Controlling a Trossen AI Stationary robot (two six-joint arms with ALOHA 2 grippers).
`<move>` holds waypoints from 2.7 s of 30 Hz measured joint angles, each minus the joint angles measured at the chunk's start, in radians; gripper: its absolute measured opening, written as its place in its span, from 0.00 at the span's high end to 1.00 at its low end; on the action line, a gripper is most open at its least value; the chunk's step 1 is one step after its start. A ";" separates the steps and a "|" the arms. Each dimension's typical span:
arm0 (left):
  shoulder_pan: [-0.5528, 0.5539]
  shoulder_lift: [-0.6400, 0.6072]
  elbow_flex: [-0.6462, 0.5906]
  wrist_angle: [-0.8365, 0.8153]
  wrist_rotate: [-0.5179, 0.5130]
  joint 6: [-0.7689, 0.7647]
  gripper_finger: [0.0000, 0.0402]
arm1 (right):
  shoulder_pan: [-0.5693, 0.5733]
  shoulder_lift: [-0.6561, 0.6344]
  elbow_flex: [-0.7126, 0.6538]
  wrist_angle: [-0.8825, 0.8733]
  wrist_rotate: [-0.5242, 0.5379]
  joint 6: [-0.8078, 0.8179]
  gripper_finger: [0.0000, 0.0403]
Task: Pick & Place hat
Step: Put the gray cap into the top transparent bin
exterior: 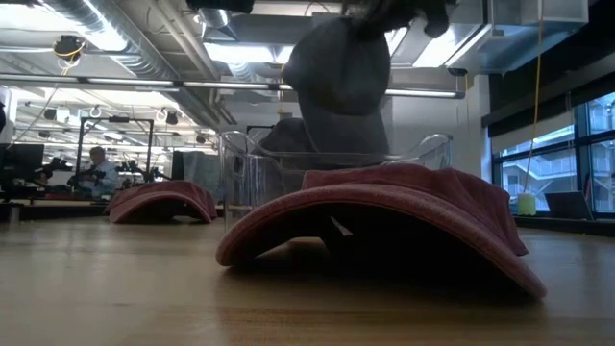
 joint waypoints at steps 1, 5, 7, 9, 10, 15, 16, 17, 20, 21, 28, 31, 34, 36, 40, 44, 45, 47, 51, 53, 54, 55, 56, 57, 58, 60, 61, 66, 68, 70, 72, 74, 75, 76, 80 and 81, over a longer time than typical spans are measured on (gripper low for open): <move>0.000 0.000 0.000 0.000 0.000 0.000 0.76 | -0.007 0.000 -0.017 0.014 -0.001 0.000 0.99; 0.000 0.000 0.000 0.000 0.000 0.001 0.75 | -0.031 -0.006 -0.090 0.100 0.003 -0.019 0.99; 0.000 0.000 0.000 0.000 0.000 0.001 0.75 | -0.035 -0.007 -0.103 0.150 0.001 -0.033 0.99; 0.000 0.000 0.000 0.000 0.000 0.002 0.75 | -0.038 -0.016 -0.105 0.175 0.002 -0.053 0.99; 0.000 0.000 0.000 0.000 -0.001 0.002 0.75 | -0.040 -0.018 -0.105 0.182 0.002 -0.058 0.99; 0.000 0.000 0.000 0.000 -0.001 0.002 0.76 | -0.056 -0.022 -0.105 0.167 -0.008 -0.049 0.99; 0.000 0.000 0.000 0.000 -0.001 0.002 0.76 | -0.063 -0.023 -0.105 0.158 -0.022 -0.041 0.99; 0.000 0.000 0.000 0.000 -0.001 0.002 0.75 | -0.071 -0.023 -0.108 0.153 -0.031 -0.027 0.99; 0.000 0.000 0.000 0.000 -0.009 0.002 0.75 | -0.086 -0.024 -0.129 0.154 -0.055 -0.015 0.99; 0.000 0.000 0.000 0.000 -0.013 0.002 0.75 | -0.091 -0.023 -0.133 0.151 -0.059 -0.007 0.99; 0.000 0.000 0.000 0.000 -0.024 0.002 0.76 | -0.095 -0.023 -0.145 0.174 -0.061 0.029 0.99; 0.000 0.000 0.000 -0.001 -0.024 0.002 0.75 | -0.095 -0.023 -0.145 0.174 -0.060 0.079 0.99; 0.000 0.000 0.000 -0.001 -0.024 0.002 0.75 | -0.095 -0.023 -0.145 0.146 -0.060 0.140 0.99; 0.000 0.000 0.000 -0.002 -0.024 0.002 0.75 | -0.095 -0.019 -0.145 0.134 -0.059 0.167 0.99; 0.000 0.000 0.000 -0.008 -0.024 0.002 0.75 | -0.096 -0.002 -0.146 0.129 -0.049 0.206 0.99; 0.000 0.000 0.000 -0.024 -0.023 0.002 0.75 | -0.101 0.015 -0.146 0.125 -0.045 0.249 0.99; 0.000 0.000 -0.004 -0.023 -0.023 0.002 0.75 | -0.101 0.019 -0.146 0.123 -0.031 0.261 0.99; 0.000 0.000 -0.009 -0.032 -0.023 0.001 0.75 | -0.102 0.023 -0.146 0.121 0.006 0.279 0.99; 0.000 0.001 -0.025 -0.034 -0.019 0.001 0.75 | -0.109 0.026 -0.146 0.106 0.010 0.298 0.99; 0.000 0.000 -0.025 -0.038 -0.019 0.000 0.75 | -0.116 0.027 -0.153 0.109 0.011 0.310 0.99; 0.000 0.000 -0.025 -0.037 -0.017 0.000 0.76 | -0.119 0.026 -0.168 0.128 0.011 0.314 0.99; 0.000 0.000 -0.025 -0.038 -0.014 0.001 0.76 | -0.123 0.026 -0.186 0.145 0.012 0.319 0.99; 0.000 0.000 -0.025 -0.038 -0.014 0.001 0.76 | -0.127 0.026 -0.206 0.151 0.012 0.322 0.99; 0.000 0.000 -0.025 -0.038 -0.014 0.001 0.75 | -0.131 0.027 -0.226 0.147 0.014 0.321 0.99; 0.000 0.000 -0.025 -0.038 -0.013 0.001 0.75 | -0.133 0.028 -0.246 0.153 0.022 0.318 0.99; 0.000 0.000 -0.025 -0.037 -0.013 0.001 0.75 | -0.134 0.028 -0.291 0.217 0.040 0.317 0.99; 0.000 0.000 -0.025 -0.037 -0.014 0.001 0.75 | -0.134 0.028 -0.309 0.247 0.041 0.307 0.99; 0.000 0.000 -0.025 -0.035 -0.014 0.001 0.75 | -0.135 0.028 -0.354 0.353 0.059 0.277 0.98; 0.000 0.000 -0.025 -0.029 -0.014 0.001 0.76 | -0.137 0.027 -0.353 0.373 0.062 0.274 0.97; 0.000 0.000 -0.025 -0.030 -0.014 0.000 0.75 | -0.138 0.027 -0.353 0.375 0.091 0.270 0.96; 0.000 0.000 -0.025 -0.029 -0.015 0.000 0.75 | -0.138 0.027 -0.353 0.369 0.111 0.248 0.93; 0.000 0.000 -0.025 -0.030 -0.015 0.000 0.75 | -0.139 0.027 -0.353 0.354 0.111 0.227 0.91; 0.000 0.000 -0.025 -0.030 -0.015 0.000 0.75 | -0.142 0.027 -0.353 0.344 0.110 0.223 0.90; 0.000 0.000 -0.025 -0.029 -0.015 0.000 0.75 | -0.145 0.027 -0.353 0.337 0.109 0.227 0.88; 0.000 0.000 -0.026 -0.029 -0.015 0.000 0.76 | -0.171 0.033 -0.352 0.321 0.111 0.321 0.79; 0.000 0.000 -0.026 -0.030 -0.015 0.000 0.76 | -0.179 0.036 -0.351 0.320 0.112 0.340 0.76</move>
